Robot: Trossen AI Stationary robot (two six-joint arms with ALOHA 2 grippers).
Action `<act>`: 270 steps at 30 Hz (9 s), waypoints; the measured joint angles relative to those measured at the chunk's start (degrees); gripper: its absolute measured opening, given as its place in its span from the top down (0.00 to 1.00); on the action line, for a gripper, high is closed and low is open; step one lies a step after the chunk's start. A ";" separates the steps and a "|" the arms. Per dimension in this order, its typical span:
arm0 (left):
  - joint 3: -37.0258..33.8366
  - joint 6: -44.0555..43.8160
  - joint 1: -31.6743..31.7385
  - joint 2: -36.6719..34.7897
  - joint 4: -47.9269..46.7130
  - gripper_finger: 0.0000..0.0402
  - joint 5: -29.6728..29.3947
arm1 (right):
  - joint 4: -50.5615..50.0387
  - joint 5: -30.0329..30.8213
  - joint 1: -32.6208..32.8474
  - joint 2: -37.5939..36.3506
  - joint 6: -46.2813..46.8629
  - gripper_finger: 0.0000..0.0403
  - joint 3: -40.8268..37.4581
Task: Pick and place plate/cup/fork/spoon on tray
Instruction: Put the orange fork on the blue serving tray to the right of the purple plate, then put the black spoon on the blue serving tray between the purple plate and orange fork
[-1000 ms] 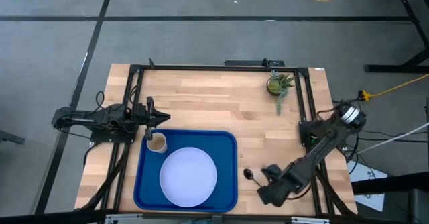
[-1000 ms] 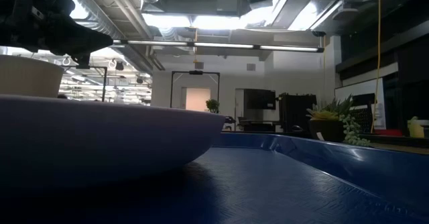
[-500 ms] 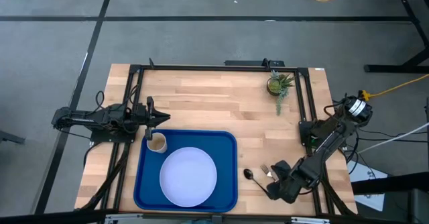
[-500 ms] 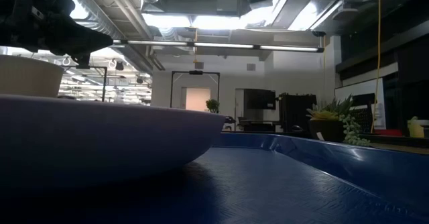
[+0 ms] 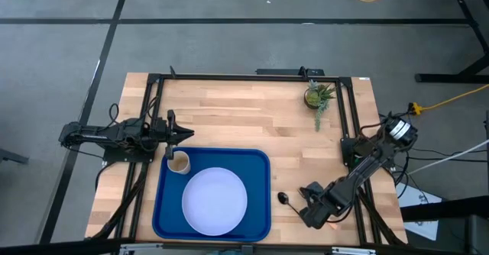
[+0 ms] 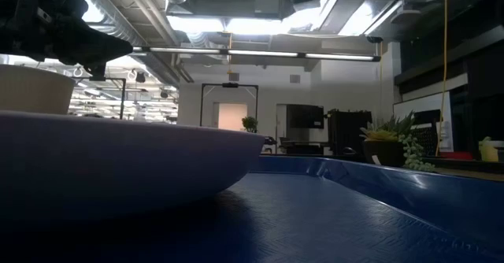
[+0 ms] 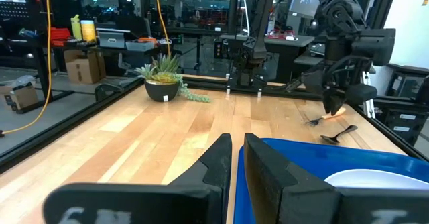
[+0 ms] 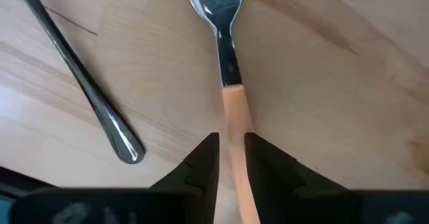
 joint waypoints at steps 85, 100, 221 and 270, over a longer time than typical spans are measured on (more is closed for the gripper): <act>0.00 -0.02 0.00 -0.01 -0.02 0.92 -0.13 | 12.53 18.32 -19.71 16.12 3.63 0.87 21.57; 0.02 -0.02 0.00 -0.02 -0.02 0.92 -0.11 | 10.38 15.77 -19.28 17.47 6.09 0.86 21.57; 0.02 0.00 0.01 -0.02 -0.02 0.92 -0.13 | -14.91 5.89 -12.48 21.84 -23.62 0.97 27.23; 0.02 0.00 0.02 0.00 0.00 0.92 -0.11 | -2.19 20.57 -19.39 26.02 7.94 0.98 39.89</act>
